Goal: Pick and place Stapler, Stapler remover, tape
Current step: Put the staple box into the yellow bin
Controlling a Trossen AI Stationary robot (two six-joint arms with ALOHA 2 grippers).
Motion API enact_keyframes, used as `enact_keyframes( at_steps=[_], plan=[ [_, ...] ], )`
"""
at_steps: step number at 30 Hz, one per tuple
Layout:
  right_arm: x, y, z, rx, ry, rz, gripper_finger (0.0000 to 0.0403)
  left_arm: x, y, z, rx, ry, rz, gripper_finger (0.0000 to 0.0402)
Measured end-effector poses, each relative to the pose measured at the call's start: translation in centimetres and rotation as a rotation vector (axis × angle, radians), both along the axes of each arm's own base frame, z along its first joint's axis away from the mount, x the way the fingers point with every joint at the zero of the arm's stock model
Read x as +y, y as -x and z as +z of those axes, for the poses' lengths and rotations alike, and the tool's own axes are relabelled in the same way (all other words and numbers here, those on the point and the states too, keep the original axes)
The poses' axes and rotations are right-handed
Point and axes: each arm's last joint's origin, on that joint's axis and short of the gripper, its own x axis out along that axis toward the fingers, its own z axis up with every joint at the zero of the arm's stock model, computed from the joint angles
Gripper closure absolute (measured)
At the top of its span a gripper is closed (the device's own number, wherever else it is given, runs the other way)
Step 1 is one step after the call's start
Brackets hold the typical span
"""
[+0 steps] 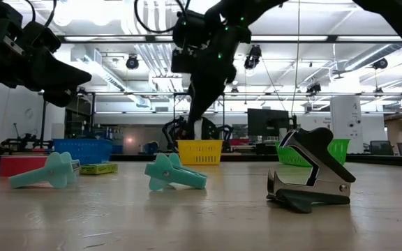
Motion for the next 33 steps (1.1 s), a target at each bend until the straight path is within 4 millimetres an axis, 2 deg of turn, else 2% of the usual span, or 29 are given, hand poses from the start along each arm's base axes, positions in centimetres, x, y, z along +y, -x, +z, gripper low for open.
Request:
enact_keyframes(
  at_steps=[2, 7, 14, 17, 21, 25, 33],
  plan=[
    [1.0, 0.1, 0.4, -0.013, -0.069, 0.018, 0.0377, 0.0, 0.0, 0.0, 0.0, 0.0, 0.0, 0.0376],
    [4.2, 1.3, 1.3, -0.041, -0.138, 0.039, 0.0394, 0.0, 0.0, 0.0, 0.0, 0.0, 0.0, 0.0376],
    [10.6, 5.7, 2.7, -0.142, -0.179, 0.104, 0.0394, 0.0, 0.0, 0.0, 0.001, 0.0, 0.0, 0.0376],
    [12.5, 8.0, 2.8, -0.196, -0.126, 0.046, 0.0394, 0.0, 0.0, 0.0, 0.001, 0.0, 0.0, 0.0376],
    [13.9, 10.8, 2.6, -0.282, -0.068, -0.025, 0.0394, 0.0, 0.0, 0.0, 0.002, 0.0, 0.0, 0.0376],
    [14.8, 12.7, 2.3, -0.403, -0.119, -0.017, 0.0394, 0.0, 0.0, 0.0, 0.002, 0.0, 0.0, 0.0376],
    [15.4, 16.5, 3.0, -0.513, -0.18, 0.017, 0.0394, 0.0, 0.0, 0.0, 0.002, 0.0, 0.0, 0.0376]
  ],
)
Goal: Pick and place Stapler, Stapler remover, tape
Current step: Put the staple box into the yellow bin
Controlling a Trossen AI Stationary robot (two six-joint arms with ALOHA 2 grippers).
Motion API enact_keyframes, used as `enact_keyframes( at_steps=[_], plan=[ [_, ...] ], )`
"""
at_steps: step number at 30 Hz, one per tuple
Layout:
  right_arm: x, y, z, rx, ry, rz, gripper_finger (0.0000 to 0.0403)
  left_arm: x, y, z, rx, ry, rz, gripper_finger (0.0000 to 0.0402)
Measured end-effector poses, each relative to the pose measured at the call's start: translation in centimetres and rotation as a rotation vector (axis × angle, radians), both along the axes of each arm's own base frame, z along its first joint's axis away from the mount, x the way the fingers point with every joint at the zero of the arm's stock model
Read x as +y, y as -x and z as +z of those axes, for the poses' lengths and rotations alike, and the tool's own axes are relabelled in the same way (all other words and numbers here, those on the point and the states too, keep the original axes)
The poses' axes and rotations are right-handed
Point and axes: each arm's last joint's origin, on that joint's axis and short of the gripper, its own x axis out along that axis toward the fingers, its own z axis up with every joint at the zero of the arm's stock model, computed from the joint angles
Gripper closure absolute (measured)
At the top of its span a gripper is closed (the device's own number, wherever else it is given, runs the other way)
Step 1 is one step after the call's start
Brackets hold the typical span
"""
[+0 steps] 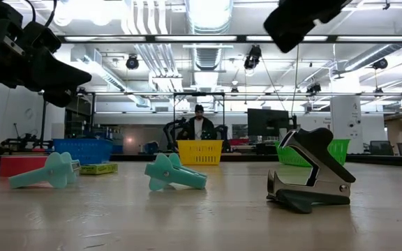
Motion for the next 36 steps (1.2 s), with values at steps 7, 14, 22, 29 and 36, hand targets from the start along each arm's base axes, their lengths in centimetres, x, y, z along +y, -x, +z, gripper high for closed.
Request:
enact_keyframes(
  at_steps=[7, 14, 22, 29, 36],
  plan=[
    [0.3, 2.2, 0.9, -0.133, 0.003, 0.064, 0.0394, 0.0, 0.0, 0.0, 0.0, 0.0, 0.0, 0.0376],
    [0.2, 2.7, 0.9, -0.157, 0.063, 0.102, 0.0394, 0.0, 0.0, 0.0, 0.014, -0.272, -0.035, 0.0376],
    [-0.3, 2.2, 1.1, -0.211, 0.128, 0.122, 0.0394, 0.0, 0.0, 0.0, 0.006, -0.191, -0.017, 0.0376],
    [-0.8, 2.3, 1.4, -0.221, 0.126, 0.104, 0.0394, -0.1, -0.2, 1.6, -0.166, 0.063, -0.017, 0.0376],
    [-0.7, 2.3, 1.6, -0.251, 0.152, 0.149, 0.0394, 0.2, 0.2, 4.1, -0.446, 0.45, 0.046, 0.0376]
  ],
)
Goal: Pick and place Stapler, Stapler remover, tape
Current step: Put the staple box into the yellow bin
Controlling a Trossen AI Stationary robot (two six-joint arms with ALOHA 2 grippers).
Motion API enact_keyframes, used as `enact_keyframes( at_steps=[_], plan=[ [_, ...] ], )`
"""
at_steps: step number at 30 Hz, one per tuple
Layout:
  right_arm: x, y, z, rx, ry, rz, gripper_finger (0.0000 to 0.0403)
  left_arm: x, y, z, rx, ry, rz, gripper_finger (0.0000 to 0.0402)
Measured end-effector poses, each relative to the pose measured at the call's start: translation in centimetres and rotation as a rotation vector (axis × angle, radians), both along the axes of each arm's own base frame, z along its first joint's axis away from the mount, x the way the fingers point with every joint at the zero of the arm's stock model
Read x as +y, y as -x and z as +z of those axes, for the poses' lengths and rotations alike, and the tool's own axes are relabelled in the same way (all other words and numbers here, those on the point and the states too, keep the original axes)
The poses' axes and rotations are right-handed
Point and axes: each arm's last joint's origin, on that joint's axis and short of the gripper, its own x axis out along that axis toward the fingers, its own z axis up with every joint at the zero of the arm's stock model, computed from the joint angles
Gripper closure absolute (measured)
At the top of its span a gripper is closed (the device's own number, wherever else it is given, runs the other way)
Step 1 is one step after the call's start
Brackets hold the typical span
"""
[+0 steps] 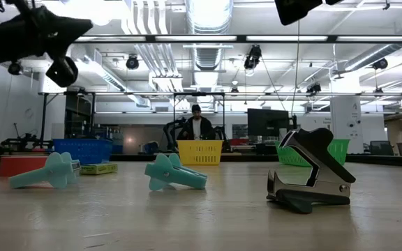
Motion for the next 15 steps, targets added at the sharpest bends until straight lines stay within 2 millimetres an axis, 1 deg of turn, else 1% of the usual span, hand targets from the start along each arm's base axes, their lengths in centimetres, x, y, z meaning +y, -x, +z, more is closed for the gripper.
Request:
enact_keyframes(
  at_steps=[2, 4, 8, 10, 13, 15],
  plan=[
    [0.0, 0.0, 0.0, 0.001, 0.004, 0.02, 0.0394, 0.1, 0.0, 0.3, -0.017, 0.036, 0.007, 0.0376],
    [0.1, 0.0, 0.0, 0.004, -0.006, 0.023, 0.0394, 0.2, -0.3, 0.4, 0.016, 0.095, 0.048, 0.0376],
    [0.0, 0.2, -0.2, 0.04, -0.022, 0.015, 0.0394, 0.2, -1.4, 0.5, 0.195, 0.153, 0.064, 0.0369],
    [0.0, 0.4, -0.2, 0.045, -0.021, 0.014, 0.0394, 0.1, -2.2, -0.1, 0.294, 0.193, 0.076, 0.0353],
    [-0.1, 0.8, 0.5, 0.004, 0.009, 0.043, 0.0394, 0.0, -3.4, 0.2, 0.352, 0.221, 0.07, 0.032],
    [-0.5, 1.2, 1.1, -0.033, 0.004, 0.057, 0.0394, -0.1, -4.2, 0.1, 0.41, 0.231, 0.074, 0.0294]
  ],
)
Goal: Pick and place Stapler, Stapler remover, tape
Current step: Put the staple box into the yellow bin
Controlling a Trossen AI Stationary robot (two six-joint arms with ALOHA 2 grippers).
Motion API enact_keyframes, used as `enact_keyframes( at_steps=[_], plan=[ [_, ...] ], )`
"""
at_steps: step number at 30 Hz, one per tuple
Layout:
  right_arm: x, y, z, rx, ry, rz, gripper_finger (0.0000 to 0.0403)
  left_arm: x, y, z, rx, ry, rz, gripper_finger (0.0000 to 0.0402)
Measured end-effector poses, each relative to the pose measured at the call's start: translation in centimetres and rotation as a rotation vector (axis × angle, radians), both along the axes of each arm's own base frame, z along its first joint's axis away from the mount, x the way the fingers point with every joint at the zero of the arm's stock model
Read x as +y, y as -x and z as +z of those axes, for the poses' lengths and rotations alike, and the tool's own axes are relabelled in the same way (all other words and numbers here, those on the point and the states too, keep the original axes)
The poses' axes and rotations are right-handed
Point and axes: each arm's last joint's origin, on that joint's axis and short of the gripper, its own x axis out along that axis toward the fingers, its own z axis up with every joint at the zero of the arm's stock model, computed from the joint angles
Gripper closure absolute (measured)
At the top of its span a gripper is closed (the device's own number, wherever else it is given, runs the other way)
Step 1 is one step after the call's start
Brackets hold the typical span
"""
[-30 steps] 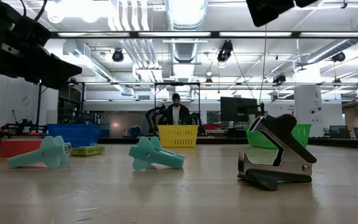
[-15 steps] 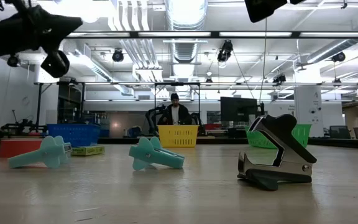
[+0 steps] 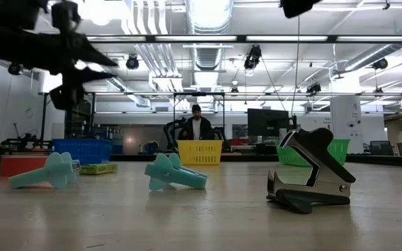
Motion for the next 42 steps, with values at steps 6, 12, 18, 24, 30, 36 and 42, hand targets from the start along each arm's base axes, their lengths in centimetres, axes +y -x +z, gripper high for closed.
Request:
enact_keyframes(
  at_steps=[6, 12, 18, 24, 30, 36, 42],
  plan=[
    [-1.6, 1.9, 0.2, -0.044, -0.042, -0.031, 0.0394, -0.6, -2.1, 0.5, 0.222, 0.075, -0.002, 0.0218],
    [-2.7, 3.4, -1.5, -0.045, -0.066, -0.067, 0.0394, -2.4, -5.5, 3.4, 0.399, 0.055, -0.043, 0.0184],
    [-3.1, 4.4, -0.9, -0.091, -0.084, -0.084, 0.0394, -3.3, -7.3, 3.0, 0.786, 0.061, 0.095, 0.0183],
    [-3.2, 5.1, -0.7, -0.106, -0.101, -0.085, 0.0394, -3.9, -10.3, 0.9, 0.915, 0.081, 0.103, 0.0183],
    [-3.2, 5.0, -0.9, -0.086, -0.124, -0.093, 0.0394, -4.3, -11.7, -1.9, 1.061, 0.121, 0.107, 0.0183],
    [-3.2, 5.0, -0.8, -0.097, -0.126, -0.092, 0.0394, -4.4, -12.2, -3.5, 1.116, 0.152, 0.103, 0.0183],
    [-3.2, 5.0, -0.8, -0.104, -0.119, -0.09, 0.0394, -4.6, -12.9, -4.2, 1.097, 0.163, 0.067, 0.0183]
  ],
)
